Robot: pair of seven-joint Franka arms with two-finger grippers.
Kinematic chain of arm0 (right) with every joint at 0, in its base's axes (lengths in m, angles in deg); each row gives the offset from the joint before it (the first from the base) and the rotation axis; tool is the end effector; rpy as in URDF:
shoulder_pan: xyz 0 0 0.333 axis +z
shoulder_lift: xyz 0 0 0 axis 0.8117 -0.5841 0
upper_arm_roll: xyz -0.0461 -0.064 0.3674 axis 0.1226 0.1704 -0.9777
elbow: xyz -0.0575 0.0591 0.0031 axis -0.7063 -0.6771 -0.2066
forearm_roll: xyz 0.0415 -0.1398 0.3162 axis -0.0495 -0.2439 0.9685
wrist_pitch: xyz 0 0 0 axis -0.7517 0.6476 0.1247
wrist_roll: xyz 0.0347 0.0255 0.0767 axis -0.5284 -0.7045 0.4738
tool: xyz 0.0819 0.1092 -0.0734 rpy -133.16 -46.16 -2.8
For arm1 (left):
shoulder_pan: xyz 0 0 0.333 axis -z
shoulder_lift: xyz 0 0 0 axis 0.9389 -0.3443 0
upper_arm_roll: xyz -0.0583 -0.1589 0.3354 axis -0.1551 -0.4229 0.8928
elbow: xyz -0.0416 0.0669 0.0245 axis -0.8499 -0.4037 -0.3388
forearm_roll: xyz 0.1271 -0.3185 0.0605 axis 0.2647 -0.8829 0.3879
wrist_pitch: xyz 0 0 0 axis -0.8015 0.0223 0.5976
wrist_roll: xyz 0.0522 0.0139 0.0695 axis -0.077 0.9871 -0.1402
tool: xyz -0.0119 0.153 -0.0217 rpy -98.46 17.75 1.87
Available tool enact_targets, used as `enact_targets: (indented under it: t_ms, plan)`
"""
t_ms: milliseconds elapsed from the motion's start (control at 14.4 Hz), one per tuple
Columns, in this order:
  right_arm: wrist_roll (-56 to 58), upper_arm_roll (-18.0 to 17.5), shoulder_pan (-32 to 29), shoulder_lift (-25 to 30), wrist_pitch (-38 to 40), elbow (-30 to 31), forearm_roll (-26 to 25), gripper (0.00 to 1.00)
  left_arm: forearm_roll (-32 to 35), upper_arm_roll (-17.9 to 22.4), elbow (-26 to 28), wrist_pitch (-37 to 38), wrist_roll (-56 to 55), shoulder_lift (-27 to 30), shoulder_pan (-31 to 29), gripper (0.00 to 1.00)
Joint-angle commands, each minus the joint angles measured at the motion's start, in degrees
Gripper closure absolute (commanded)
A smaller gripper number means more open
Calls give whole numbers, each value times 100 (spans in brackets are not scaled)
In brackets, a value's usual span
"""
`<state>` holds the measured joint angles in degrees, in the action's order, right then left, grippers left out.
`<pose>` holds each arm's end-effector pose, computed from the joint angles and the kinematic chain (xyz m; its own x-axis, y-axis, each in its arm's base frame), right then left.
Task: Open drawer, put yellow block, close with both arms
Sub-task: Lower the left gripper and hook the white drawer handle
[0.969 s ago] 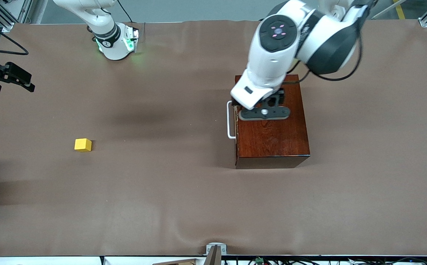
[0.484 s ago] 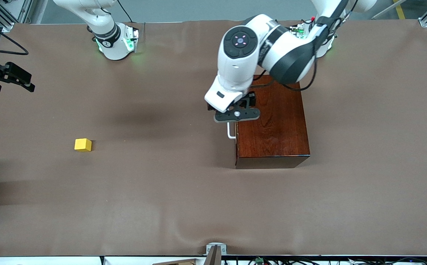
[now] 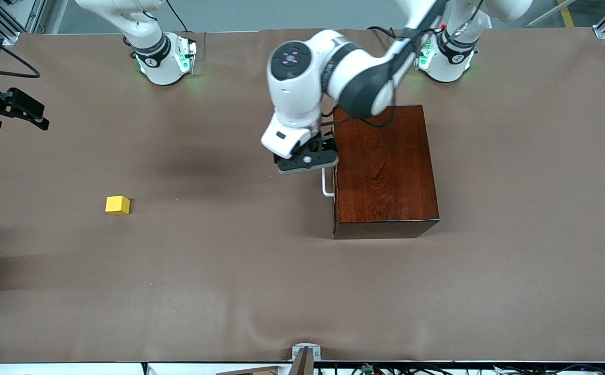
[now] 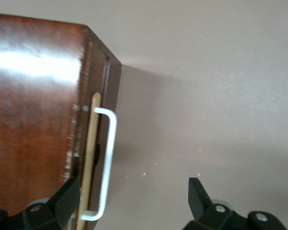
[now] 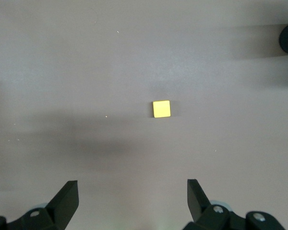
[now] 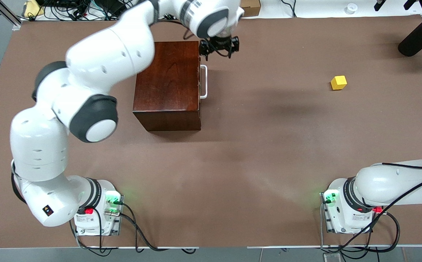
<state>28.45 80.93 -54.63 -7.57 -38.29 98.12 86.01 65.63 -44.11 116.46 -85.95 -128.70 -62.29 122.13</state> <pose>0.4738 -0.0137 0.6552 1.0000 0.0006 -0.0066 0.0006 -1.0000 0.0012 0.4813 -0.5379 0.4316 0.9851 0.1446 0.0930 0.1502 -0.9871 -0.0561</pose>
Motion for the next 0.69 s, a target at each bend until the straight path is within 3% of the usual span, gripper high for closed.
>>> enact_targets:
  t_ms: [0, 623]
  plan:
    - [-43, -3, -25, -42, 74, -100, 17, 0, 128, 218, -240, -47, -108, -245, 187, 0]
    - [-43, -12, 10, -130, -5, -127, 53, 0, 962, 253, -179, 269, -29, -728, 512, 0]
